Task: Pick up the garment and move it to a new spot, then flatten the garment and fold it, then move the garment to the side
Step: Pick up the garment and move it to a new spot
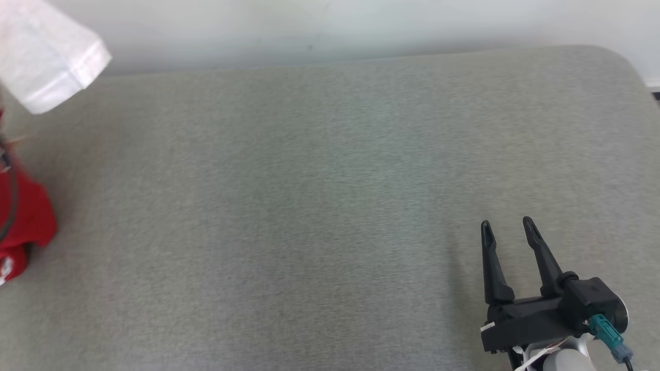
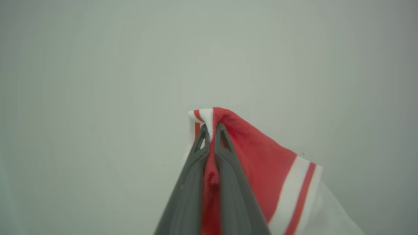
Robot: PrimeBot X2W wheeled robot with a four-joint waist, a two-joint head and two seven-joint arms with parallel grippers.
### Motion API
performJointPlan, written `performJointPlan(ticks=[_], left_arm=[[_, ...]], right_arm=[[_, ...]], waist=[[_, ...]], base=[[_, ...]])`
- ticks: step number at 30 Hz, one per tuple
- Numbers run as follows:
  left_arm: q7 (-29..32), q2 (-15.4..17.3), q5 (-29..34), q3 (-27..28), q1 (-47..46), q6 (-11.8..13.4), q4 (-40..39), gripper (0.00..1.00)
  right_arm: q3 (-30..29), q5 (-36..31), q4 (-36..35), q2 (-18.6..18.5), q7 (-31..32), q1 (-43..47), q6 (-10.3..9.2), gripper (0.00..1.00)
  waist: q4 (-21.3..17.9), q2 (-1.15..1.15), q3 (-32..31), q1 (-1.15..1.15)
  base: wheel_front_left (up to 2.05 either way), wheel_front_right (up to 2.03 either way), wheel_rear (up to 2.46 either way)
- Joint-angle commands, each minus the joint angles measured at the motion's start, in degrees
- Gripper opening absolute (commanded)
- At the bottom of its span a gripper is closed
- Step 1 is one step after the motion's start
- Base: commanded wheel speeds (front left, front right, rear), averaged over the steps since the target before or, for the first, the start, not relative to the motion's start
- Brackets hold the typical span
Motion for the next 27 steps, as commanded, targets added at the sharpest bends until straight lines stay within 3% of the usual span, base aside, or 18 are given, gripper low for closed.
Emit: performJointPlan(ticks=[1, 14, 21, 27], left_arm=[[0.6, -0.8, -0.5, -0.7, -1.0, 0.1, -1.5, 0.0], [11.9, -12.3, -2.8, -10.8, -1.8, 0.2, -21.4, 0.0], [13.3, -19.9, -5.4, -15.8, -3.4, 0.3, -23.2, 0.0], [12.2, -22.3, -8.5, -19.3, 0.7, 0.5, -21.6, 0.0]], right_arm=[[0.1, 0.5, 0.1, -0.1, -0.1, 1.0, -0.12, 1.0], [1.4, 2.7, 1.3, -0.1, -0.1, 2.4, -0.12, 1.0], [1.5, 3.1, 1.8, -0.1, -0.1, 2.8, -0.12, 1.0], [1.4, 3.1, 1.7, -0.1, -0.1, 2.8, -0.12, 1.0]], waist=[[-2.0, 0.0, -1.7, 0.02], [-10.4, 0.0, -4.9, 0.02], [-12.7, 0.0, -5.1, 0.02], [-12.7, 0.0, -4.3, 0.02]], base=[[0.0, 0.0, 0.0], [0.0, 0.0, 0.0], [0.0, 0.0, 0.0], [0.0, 0.0, 0.0]])
